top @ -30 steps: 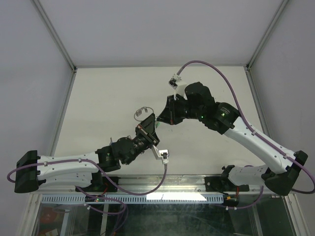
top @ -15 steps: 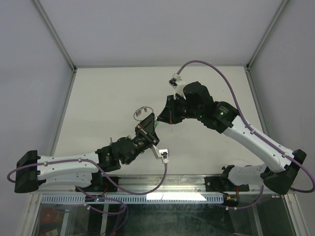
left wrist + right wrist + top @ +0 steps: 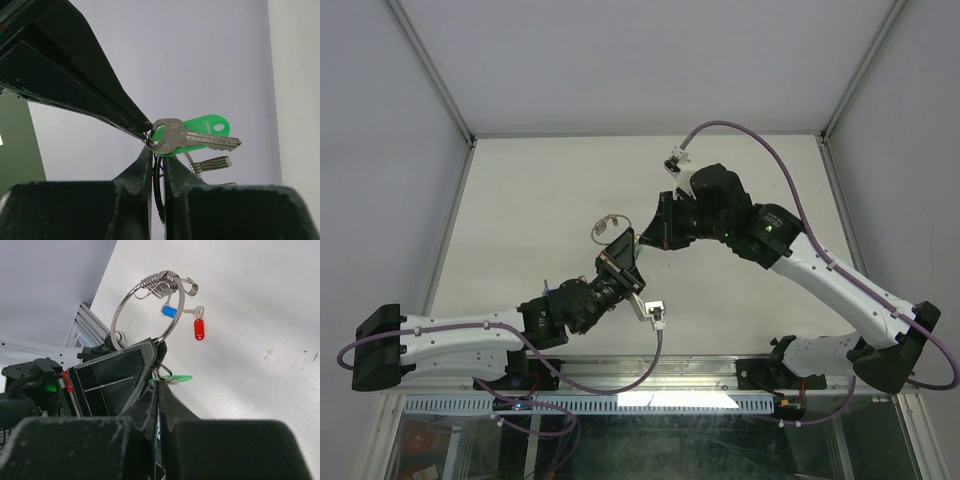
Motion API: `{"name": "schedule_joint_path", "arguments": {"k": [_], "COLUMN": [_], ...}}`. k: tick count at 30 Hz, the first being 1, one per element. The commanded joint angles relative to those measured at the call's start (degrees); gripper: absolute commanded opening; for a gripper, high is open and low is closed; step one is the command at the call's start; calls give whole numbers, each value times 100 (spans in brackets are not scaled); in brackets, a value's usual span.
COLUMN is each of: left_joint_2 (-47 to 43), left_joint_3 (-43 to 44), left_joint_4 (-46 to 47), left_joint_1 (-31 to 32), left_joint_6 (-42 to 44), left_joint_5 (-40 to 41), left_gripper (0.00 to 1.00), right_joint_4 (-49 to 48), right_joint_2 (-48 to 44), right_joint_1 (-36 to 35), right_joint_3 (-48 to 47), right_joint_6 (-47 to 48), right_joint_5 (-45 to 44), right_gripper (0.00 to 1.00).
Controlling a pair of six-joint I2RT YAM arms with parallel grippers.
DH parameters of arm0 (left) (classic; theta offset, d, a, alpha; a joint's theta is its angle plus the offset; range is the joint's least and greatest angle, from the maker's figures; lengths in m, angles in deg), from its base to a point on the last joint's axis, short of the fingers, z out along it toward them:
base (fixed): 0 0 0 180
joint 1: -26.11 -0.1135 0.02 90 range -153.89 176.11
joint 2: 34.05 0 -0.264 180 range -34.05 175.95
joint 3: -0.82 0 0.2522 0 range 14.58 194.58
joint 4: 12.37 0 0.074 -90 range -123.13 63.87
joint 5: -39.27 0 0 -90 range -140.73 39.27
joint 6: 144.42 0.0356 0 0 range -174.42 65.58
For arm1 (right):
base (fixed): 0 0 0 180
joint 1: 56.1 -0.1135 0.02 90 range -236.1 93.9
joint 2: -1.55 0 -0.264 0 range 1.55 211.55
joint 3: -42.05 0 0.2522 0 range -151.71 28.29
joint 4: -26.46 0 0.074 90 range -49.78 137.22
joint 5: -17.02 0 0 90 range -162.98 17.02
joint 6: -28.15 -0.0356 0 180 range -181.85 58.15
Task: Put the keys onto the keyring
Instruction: Insert the key onto the keyring.
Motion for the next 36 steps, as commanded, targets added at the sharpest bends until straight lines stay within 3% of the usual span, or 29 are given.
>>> {"name": "schedule_joint_path", "arguments": {"k": [1, 25, 36], "left_joint_2": [15, -24, 63], "left_joint_3": [-11, -126, -107], "left_joint_4": [575, 750, 710], "left_joint_1": [73, 75, 78], "left_joint_6": [231, 337, 393], "left_joint_5": [71, 128, 108], "left_gripper": [0, 0, 0], "right_joint_4": [-50, 166, 266], "right_joint_2": [-65, -305, -148], "right_joint_1": [-28, -11, -10], "right_joint_3": [-296, -174, -358], "right_joint_6": [-115, -226, -401], "right_joint_5": [-170, -616, -351], "right_gripper": [0, 0, 0]}}
